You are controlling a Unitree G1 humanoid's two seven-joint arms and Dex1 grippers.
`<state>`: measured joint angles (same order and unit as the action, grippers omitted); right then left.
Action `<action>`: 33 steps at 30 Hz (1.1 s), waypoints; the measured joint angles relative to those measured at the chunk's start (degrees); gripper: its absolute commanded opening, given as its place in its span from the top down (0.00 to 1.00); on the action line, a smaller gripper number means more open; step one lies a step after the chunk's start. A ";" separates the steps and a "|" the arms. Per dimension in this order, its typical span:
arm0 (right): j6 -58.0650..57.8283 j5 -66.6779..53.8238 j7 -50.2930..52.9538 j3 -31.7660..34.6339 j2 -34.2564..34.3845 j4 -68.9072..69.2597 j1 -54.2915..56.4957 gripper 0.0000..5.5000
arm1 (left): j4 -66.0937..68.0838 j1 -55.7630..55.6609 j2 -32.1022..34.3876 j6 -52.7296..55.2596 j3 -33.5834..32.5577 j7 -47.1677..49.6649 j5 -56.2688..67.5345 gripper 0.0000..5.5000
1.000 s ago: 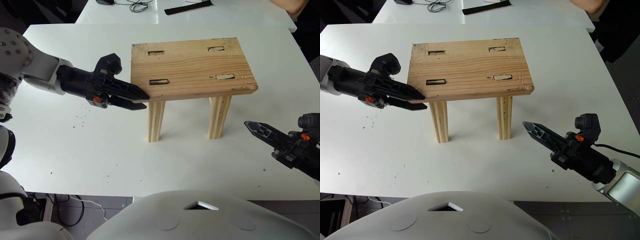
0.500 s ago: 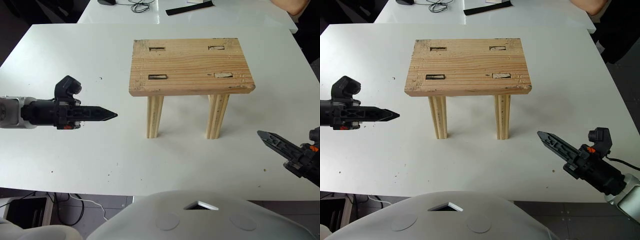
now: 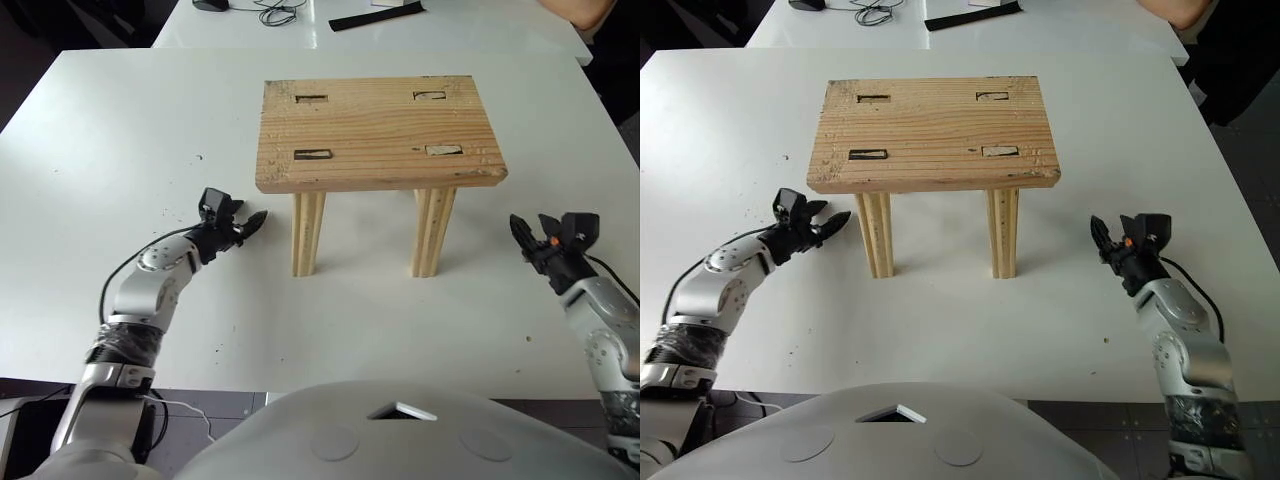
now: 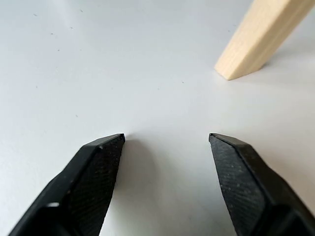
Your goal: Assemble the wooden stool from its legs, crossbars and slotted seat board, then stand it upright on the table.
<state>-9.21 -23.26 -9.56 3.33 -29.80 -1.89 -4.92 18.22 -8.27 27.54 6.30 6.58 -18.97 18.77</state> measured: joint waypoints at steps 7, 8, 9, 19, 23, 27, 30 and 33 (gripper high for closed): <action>15.14 16.89 6.31 -4.87 7.65 -23.48 16.35 0.49 | 19.00 -11.16 -10.62 -14.21 -1.09 11.10 -10.54 0.42; 16.20 17.60 7.75 -4.48 8.45 -25.45 16.84 0.49 | 20.69 -11.87 -11.46 -15.67 -1.42 11.69 -11.10 0.42; 17.90 18.54 10.78 -3.09 10.34 -27.71 17.01 0.49 | 22.94 -12.65 -12.77 -18.57 -1.70 12.58 -12.05 0.42; 25.24 17.97 10.07 -0.78 18.35 -30.78 15.40 0.49 | 24.31 -10.95 -18.46 -27.55 -5.48 19.28 -15.46 0.42; 26.04 19.63 8.87 -1.28 19.00 -32.94 17.32 0.49 | 24.40 -11.18 -19.38 -28.09 -6.92 21.77 -16.40 0.42; 26.96 20.89 8.14 -1.55 20.12 -35.81 19.63 0.49 | 24.38 -11.99 -20.32 -25.87 -8.45 23.29 -16.46 0.42; 27.93 21.32 8.06 -1.46 20.51 -38.01 21.06 0.49 | 24.35 -12.17 -20.64 -25.64 -8.70 22.57 -16.40 0.42; 28.96 21.90 8.22 -1.12 20.85 -41.16 23.20 0.49 | 24.31 -12.25 -20.69 -25.67 -9.16 22.09 -16.44 0.42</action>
<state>19.75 -1.35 -1.33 2.22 -8.94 -43.05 18.28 42.53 -20.52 6.85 -19.37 -2.58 3.12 2.34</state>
